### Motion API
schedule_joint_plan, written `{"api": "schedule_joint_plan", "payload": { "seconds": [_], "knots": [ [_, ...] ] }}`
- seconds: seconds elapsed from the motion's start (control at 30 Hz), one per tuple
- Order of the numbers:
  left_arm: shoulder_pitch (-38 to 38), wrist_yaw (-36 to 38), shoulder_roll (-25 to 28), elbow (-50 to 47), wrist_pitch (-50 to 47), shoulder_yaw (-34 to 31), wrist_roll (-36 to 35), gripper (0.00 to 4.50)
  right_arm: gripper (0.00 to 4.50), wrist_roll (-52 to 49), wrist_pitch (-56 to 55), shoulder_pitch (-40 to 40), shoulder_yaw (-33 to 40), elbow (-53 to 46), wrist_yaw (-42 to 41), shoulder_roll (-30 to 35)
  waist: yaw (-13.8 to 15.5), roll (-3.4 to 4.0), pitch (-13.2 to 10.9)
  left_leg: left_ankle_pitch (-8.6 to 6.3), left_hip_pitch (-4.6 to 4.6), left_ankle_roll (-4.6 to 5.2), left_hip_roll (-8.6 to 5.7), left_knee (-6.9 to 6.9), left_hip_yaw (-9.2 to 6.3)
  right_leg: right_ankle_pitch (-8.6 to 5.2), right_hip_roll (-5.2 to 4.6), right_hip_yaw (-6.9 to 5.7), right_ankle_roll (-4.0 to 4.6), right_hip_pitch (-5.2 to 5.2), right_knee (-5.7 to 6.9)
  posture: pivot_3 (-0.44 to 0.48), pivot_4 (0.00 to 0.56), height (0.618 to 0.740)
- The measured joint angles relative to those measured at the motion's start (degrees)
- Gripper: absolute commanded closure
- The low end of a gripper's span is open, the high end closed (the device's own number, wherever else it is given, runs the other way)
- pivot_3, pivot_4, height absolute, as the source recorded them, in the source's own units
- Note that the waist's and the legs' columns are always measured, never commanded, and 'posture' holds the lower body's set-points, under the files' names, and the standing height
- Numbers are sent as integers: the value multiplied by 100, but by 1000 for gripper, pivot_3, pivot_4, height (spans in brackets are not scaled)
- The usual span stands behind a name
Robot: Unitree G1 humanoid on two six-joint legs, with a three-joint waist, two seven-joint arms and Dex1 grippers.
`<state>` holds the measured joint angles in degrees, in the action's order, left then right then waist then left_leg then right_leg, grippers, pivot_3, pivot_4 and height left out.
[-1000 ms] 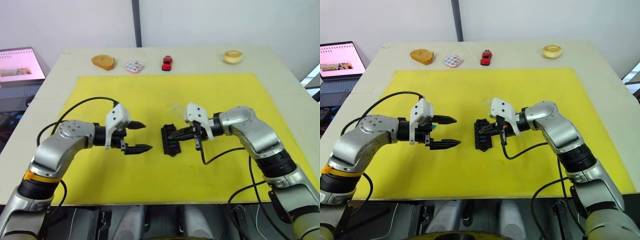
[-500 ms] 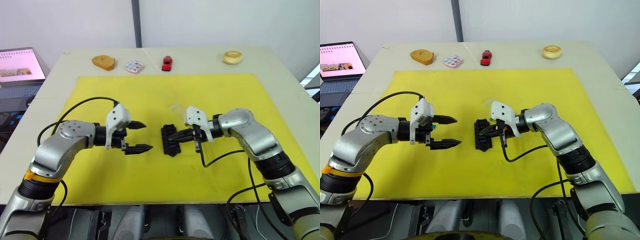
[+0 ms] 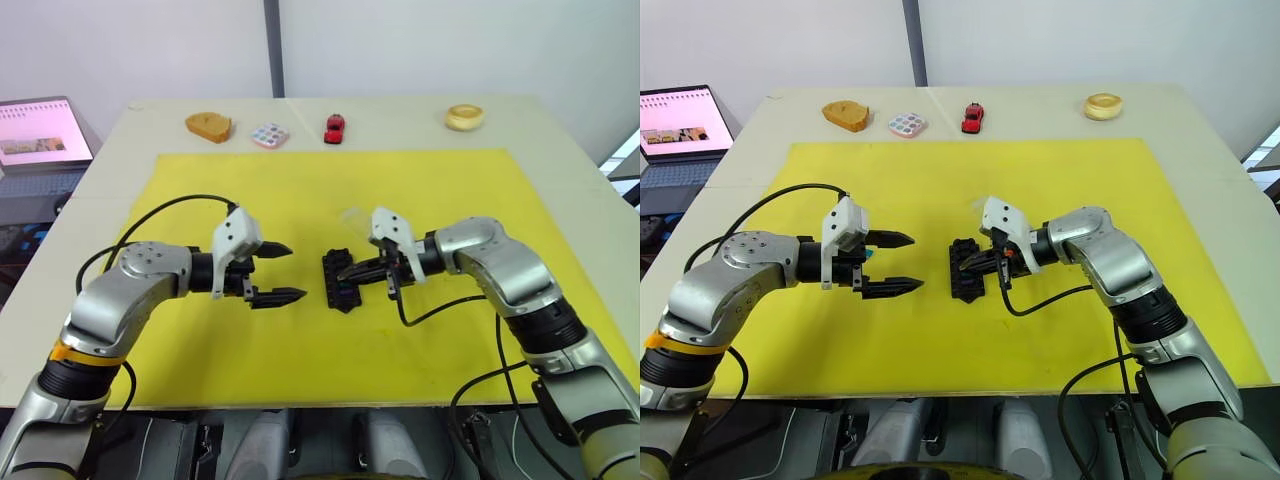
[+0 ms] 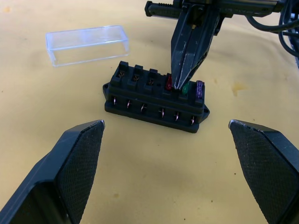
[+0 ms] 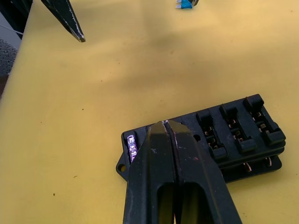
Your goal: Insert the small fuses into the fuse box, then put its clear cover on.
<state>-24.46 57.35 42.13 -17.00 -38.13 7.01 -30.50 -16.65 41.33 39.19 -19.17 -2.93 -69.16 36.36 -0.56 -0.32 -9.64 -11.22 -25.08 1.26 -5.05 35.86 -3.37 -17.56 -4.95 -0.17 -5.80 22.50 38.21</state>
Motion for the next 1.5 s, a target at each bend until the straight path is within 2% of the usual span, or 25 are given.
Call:
{"api": "schedule_joint_plan", "payload": {
  "seconds": [0.23,0.33,0.47,0.57,0.67,0.77,0.93,1.0,1.13,1.33,1.5],
  "knots": [
    [61,2,9,0,36,-16,-1,0,4490,-129,-16,29,94,96,-53,-41,-3,0,1,0,1,0,0,0,0,0,0,0,0,-3,0,0,150,740],
    [144,53,87,78,35,-167,-21,0,4490,-516,106,-29,410,194,-142,-174,-7,1,-2,0,-11,0,0,-2,0,0,0,0,0,1,2,0,150,740],
    [143,234,412,409,-128,-803,-325,0,4490,-1295,442,293,1327,309,8,-356,-17,2,-4,1,-26,-1,0,0,1,0,1,0,0,18,7,0,150,740],
    [271,405,960,766,-188,-1464,-456,0,4490,-1378,356,424,1828,348,157,3,-11,2,-4,0,-25,-1,0,-8,0,0,0,0,0,29,1,0,150,740],
    [821,457,1435,1239,-115,-2139,-369,0,4490,-1155,153,-26,2069,647,320,534,5,3,-4,-3,-25,5,-4,-13,4,0,-7,1,1,35,-7,0,150,740],
    [1383,491,1481,1673,53,-2600,-289,0,3641,-869,-138,-569,2278,1127,547,885,3,4,-5,-3,-26,5,-4,-11,8,0,-9,3,1,33,-6,0,150,740],
    [2377,572,1505,2158,444,-3129,-87,0,957,-3,-1436,-1310,2527,2232,1048,1619,-3,7,-4,-4,-22,2,-2,-25,11,-1,-10,4,3,34,-10,0,150,740],
    [2601,523,1370,2315,550,-3285,-52,0,26,63,-1657,-1499,2756,2719,1165,1646,-11,10,-6,-2,-22,0,-1,-26,12,-1,-10,6,3,21,-7,0,150,740],
    [2611,410,1241,2592,811,-3371,-20,0,26,11,-1993,-1541,3057,2979,1233,1641,-32,20,-5,1,-19,-6,4,-26,12,-1,-8,5,3,21,-1,0,150,740],
    [2600,409,1166,2983,984,-3355,61,0,26,5,-2019,-1521,3083,2947,1237,1618,-26,26,-2,1,-20,-5,3,-33,14,-1,-9,6,3,24,-4,0,150,740],
    [2263,593,1160,2662,505,-3169,-227,0,26,-324,-1185,-1207,2891,2051,1234,1262,-20,26,-2,0,-20,-7,4,-28,13,-1,-9,6,2,24,0,0,150,740]
  ]
}}
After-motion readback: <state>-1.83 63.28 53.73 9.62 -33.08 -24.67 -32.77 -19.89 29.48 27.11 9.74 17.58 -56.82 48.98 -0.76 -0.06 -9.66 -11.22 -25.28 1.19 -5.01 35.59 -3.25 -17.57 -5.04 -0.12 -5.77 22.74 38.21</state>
